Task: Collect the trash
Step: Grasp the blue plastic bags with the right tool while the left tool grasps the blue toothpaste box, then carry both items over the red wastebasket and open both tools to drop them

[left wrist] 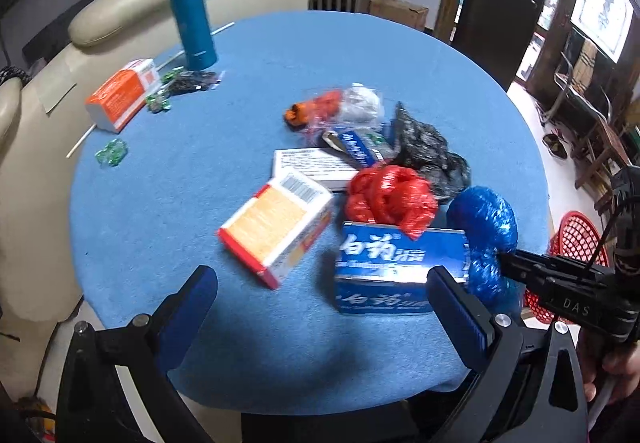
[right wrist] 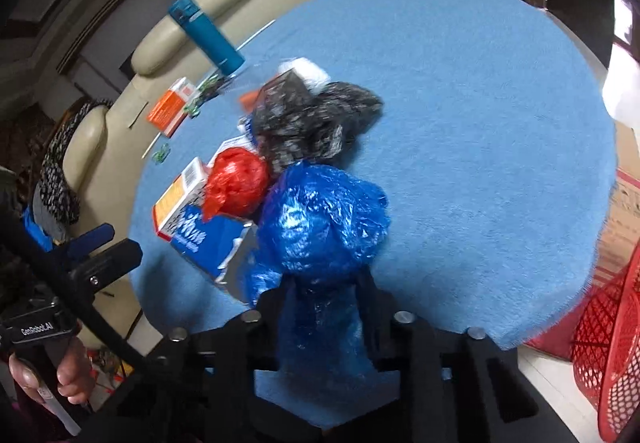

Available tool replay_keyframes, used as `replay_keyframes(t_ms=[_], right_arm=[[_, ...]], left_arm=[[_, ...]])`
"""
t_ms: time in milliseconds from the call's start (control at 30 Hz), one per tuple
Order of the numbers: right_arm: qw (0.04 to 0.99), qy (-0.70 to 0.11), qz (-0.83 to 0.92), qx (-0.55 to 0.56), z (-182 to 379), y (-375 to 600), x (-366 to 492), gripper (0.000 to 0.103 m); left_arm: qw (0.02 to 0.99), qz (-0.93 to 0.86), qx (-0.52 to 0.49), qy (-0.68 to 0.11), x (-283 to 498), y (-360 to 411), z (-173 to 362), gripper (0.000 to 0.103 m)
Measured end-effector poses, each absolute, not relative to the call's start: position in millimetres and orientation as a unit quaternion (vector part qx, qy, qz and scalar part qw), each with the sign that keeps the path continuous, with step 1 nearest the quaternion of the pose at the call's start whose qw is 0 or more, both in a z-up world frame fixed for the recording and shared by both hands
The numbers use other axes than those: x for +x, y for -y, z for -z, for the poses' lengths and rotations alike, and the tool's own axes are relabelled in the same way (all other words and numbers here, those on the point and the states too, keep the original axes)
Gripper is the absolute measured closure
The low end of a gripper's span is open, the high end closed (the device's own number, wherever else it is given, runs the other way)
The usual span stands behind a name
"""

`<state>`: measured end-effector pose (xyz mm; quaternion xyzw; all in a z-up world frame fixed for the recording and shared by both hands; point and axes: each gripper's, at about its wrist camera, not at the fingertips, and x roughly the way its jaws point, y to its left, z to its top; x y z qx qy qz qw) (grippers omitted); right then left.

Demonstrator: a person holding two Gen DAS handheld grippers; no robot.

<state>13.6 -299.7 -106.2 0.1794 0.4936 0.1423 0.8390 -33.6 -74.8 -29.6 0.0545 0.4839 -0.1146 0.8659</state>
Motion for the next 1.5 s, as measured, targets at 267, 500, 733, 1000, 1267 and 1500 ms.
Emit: replay_keyframes(t_ms=[267, 500, 733, 1000, 1267, 1500], right_arm=[[0.852, -0.481, -0.100, 0.178, 104, 329, 2, 0.083], [0.854, -0.480, -0.082, 0.185, 108, 344, -1, 0.083], [0.848, -0.485, -0.089, 0.192, 112, 342, 3, 0.081], [0.837, -0.485, -0.111, 0.227, 118, 341, 7, 0.039], [0.837, -0.462, -0.133, 0.262, 106, 337, 14, 0.032], [0.823, -0.489, -0.153, 0.245, 112, 304, 46, 0.032]], left_arm=[[0.858, 0.157, 0.084, -0.483, -33, 108, 45, 0.000], [0.851, 0.190, 0.096, -0.480, -37, 124, 52, 0.000], [0.836, 0.185, 0.078, -0.510, -27, 120, 71, 0.000], [0.835, 0.196, 0.063, -0.510, -29, 111, 74, 0.014], [0.855, 0.182, 0.065, -0.482, -45, 103, 57, 0.014], [0.878, 0.165, 0.089, -0.441, -57, 101, 37, 0.014]])
